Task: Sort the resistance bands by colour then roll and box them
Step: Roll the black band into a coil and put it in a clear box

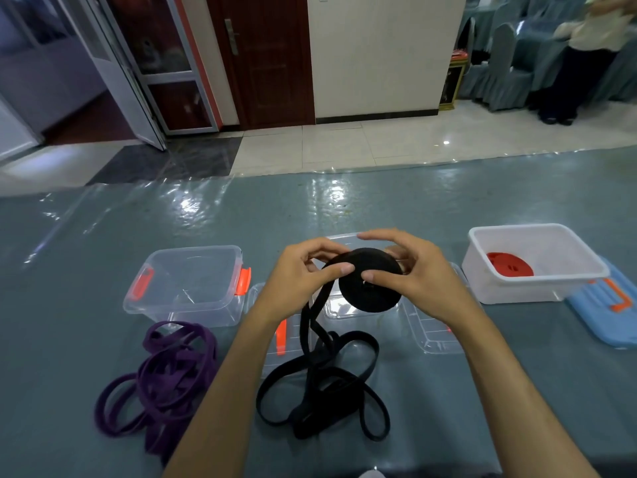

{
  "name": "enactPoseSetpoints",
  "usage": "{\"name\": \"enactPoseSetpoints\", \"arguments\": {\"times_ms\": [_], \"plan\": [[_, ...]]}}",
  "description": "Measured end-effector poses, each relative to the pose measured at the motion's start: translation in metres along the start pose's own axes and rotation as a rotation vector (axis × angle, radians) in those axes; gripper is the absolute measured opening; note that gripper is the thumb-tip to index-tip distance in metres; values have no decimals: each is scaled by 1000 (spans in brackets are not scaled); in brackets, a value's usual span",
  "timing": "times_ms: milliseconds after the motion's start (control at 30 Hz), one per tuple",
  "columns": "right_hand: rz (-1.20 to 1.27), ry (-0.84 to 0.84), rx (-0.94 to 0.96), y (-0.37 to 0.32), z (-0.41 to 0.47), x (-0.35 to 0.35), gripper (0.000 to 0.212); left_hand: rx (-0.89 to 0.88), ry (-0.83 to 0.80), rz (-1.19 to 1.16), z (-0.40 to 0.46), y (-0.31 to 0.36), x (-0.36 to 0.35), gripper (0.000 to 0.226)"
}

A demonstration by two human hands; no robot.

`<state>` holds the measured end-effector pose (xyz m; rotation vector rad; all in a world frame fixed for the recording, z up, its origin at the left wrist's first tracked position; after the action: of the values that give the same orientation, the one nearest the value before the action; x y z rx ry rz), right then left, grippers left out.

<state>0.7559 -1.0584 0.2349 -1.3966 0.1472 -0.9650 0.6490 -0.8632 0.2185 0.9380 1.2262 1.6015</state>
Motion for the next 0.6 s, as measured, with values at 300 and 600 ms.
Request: {"name": "enactPoseSetpoints", "arguments": {"times_ms": [300,600], "plan": [[86,75,12,20,3,-5,40,22,36,24,7,-12,-3,18],[109,141,-31,32,6,4,41,182,95,2,-7,-69,12,35]]}}
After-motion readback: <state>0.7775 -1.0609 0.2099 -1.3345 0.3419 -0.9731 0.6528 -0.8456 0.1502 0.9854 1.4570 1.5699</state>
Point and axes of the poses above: each hand's wrist, its own z-axis towards the middle knuckle, its own x-axis out of the back of the hand, y = z × x, the point moved 2 cm from there along z, towards the middle knuckle, and after that the axes turned 13 degrees about -z, right-handed, at the moved point
